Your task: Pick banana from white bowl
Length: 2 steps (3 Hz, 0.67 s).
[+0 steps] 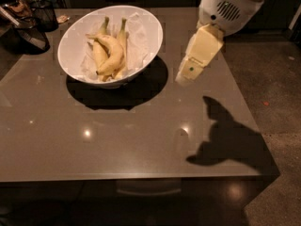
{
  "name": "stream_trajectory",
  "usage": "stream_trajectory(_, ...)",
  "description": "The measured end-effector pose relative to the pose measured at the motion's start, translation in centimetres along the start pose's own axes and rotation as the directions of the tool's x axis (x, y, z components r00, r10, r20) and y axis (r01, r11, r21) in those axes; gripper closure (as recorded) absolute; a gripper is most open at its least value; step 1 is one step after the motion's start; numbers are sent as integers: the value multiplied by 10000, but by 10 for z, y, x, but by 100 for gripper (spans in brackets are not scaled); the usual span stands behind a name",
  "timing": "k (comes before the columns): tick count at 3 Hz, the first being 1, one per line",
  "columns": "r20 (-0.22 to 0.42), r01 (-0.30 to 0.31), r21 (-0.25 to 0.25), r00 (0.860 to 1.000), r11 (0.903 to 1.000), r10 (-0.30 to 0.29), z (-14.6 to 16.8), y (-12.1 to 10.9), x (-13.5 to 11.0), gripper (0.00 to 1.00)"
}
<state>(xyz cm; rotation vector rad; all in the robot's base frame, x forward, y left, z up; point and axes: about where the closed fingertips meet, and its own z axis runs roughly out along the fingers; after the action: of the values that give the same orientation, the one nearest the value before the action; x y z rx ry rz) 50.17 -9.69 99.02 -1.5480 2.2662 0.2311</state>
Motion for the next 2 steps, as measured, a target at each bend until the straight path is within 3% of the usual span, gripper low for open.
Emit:
stream_trajectory(1,-1,-95,0,10000,10000,95,1,0,0,0)
stream_trajectory(2,520,-177,105,9985,9998,171,-7,8,-4,0)
